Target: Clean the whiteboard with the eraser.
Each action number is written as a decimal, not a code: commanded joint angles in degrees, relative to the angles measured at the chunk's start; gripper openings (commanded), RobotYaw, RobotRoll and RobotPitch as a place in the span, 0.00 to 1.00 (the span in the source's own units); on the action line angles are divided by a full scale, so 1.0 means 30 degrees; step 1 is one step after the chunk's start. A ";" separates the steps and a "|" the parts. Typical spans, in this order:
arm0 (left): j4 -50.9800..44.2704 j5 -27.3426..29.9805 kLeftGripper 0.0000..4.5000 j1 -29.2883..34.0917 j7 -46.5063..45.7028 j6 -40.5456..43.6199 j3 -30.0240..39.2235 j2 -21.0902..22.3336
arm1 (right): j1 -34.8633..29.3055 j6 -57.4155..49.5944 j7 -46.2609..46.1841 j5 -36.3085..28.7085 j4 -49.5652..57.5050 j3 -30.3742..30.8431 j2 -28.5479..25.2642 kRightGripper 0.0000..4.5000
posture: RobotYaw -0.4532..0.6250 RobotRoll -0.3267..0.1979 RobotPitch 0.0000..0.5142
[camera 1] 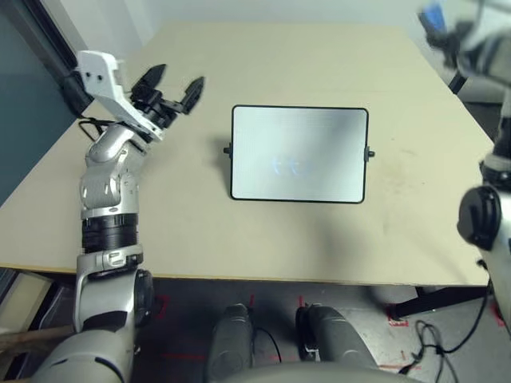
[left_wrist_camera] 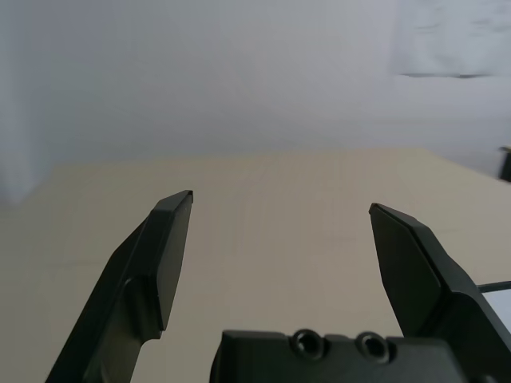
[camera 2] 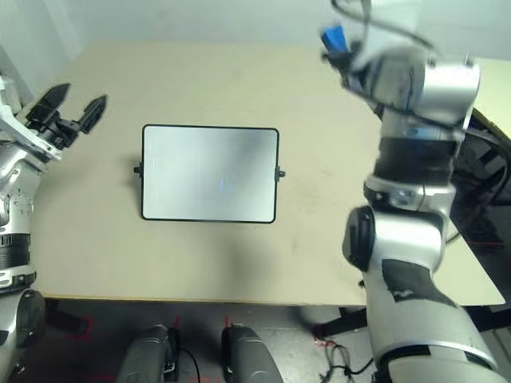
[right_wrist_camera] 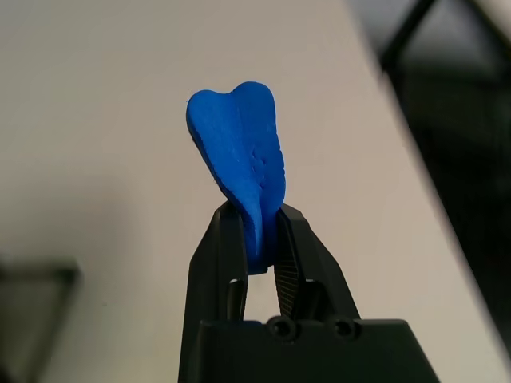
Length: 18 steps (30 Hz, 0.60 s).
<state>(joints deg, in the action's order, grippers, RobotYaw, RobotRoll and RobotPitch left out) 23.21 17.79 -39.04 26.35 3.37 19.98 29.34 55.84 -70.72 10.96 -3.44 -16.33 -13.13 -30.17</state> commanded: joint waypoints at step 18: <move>0.6359 -0.0573 1.00 0.1037 -0.0442 -0.2306 -0.0273 -0.1161 | -0.4316 0.0405 0.0274 -0.0907 0.0554 0.0270 0.2044 0.48 | 0.36 0.62 0.19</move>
<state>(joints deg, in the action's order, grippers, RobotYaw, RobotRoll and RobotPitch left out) 41.78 16.02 -36.44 25.15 -3.46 19.25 25.99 42.23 -71.83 10.94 -5.68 -14.32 -12.60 -23.01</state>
